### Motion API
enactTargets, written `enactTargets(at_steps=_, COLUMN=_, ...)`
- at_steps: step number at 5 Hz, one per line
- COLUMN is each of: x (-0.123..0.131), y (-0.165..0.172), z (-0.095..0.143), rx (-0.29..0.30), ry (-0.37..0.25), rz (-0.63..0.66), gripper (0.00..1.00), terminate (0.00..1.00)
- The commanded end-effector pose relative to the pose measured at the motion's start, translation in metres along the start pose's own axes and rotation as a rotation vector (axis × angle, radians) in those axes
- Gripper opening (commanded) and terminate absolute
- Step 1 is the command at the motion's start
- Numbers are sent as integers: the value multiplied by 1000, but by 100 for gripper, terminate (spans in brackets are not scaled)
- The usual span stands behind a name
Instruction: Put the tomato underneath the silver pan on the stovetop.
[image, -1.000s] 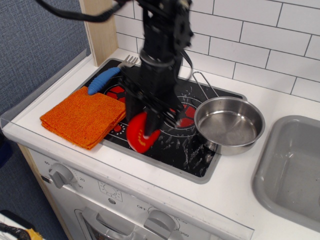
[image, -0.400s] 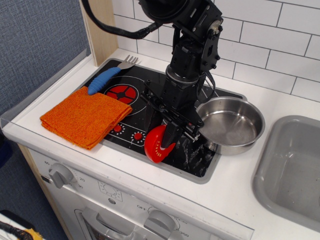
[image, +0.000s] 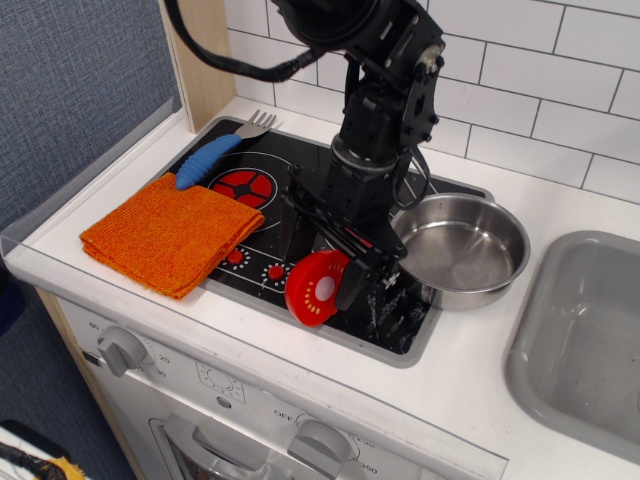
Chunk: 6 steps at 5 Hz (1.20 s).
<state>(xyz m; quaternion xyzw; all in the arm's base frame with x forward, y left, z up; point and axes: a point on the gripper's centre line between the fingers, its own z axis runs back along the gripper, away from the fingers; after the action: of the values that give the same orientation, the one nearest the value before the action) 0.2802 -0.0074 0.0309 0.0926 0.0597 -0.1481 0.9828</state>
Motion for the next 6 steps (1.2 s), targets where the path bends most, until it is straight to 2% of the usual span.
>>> enactTargets(at_steps=1, x=-14, y=2, z=53, rx=-23, ry=-186, rz=38, gripper=100, terminate=0)
enactTargets(at_steps=2, x=-15, y=2, z=53, rx=-40, ry=-192, rz=39, gripper=100, terminate=0)
enactTargets(at_steps=3, x=-11, y=-2, z=47, rx=-80, ry=-269, rz=51, gripper=100, terminate=0)
enactTargets(at_steps=6, x=-8, y=-5, z=43, rx=-90, ry=-268, rz=59, gripper=100, terminate=0)
